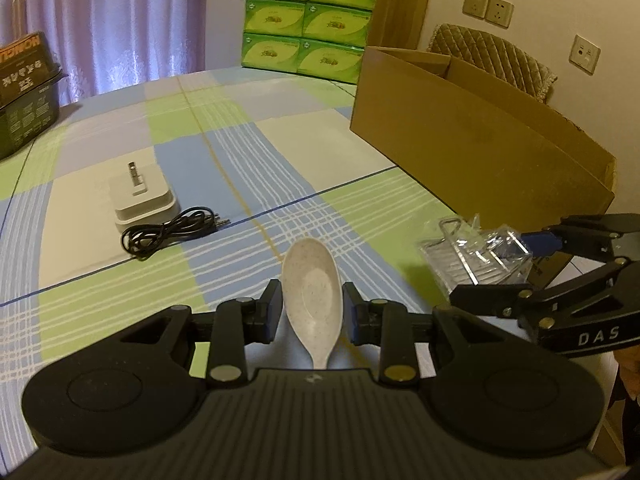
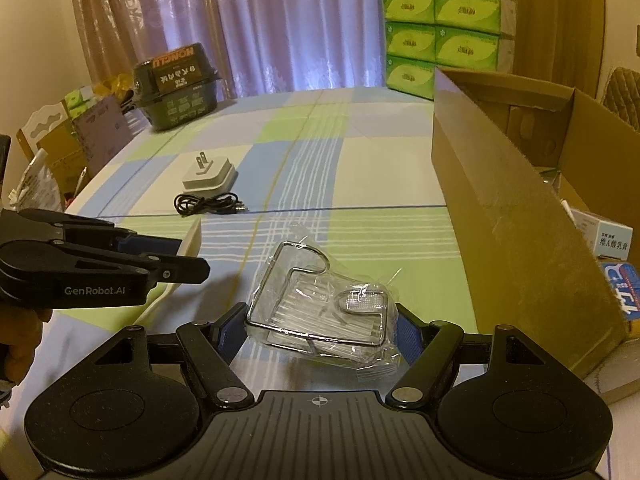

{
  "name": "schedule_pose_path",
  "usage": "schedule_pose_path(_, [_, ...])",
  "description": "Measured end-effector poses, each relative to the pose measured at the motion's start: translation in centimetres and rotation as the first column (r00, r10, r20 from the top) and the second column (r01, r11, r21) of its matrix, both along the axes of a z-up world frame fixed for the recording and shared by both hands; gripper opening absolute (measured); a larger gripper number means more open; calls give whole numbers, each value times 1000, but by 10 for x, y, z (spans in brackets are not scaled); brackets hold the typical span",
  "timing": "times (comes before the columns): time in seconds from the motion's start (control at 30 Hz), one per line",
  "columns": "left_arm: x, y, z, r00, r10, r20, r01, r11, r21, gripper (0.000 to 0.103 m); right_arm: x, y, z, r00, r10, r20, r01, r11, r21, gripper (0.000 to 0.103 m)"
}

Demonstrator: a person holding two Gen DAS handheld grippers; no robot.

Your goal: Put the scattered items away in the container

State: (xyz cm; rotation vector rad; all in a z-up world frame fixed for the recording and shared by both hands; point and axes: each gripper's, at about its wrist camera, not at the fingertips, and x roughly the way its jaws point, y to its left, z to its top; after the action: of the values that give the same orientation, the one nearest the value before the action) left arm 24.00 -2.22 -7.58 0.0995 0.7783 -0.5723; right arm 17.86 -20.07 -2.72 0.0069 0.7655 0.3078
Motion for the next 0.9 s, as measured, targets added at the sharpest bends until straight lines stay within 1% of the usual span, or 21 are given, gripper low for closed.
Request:
schedule_pose_path(0.13, [-3, 8, 7, 999, 49, -1, -49, 999, -16, 26, -2, -2, 7, 1000, -2, 10, 2, 1000, 6, 76])
schedule_pose_path(0.17, [-4, 9, 10, 998, 62, 2, -62, 998, -15, 26, -3, -2, 9, 1000, 1, 13, -1, 1000, 7, 73])
schedule_pose_path(0.2, [-5, 10, 12, 997, 72, 3, -72, 997, -12, 26, -3, -2, 11, 1000, 4, 14, -5, 1000, 9, 73])
schedule_pose_path(0.33, [-17, 7, 20, 996, 94, 6, -94, 996, -9, 26, -8, -1, 17, 1000, 18, 22, -18, 1000, 12, 73])
schedule_pose_path(0.5, [-36, 3, 28, 992, 125, -12, -125, 992, -16, 26, -17, -2, 24, 999, 23, 32, -24, 999, 34, 73])
schedule_pose_path(0.67, [-54, -2, 39, 991, 136, -15, -136, 991, -12, 26, -28, -7, 35, 998, 20, 52, -23, 998, 59, 73])
schedule_pose_path(0.9, [-72, -14, 61, 991, 132, 13, -132, 991, 8, 26, -40, -19, 63, 994, 7, 108, -17, 995, 95, 73])
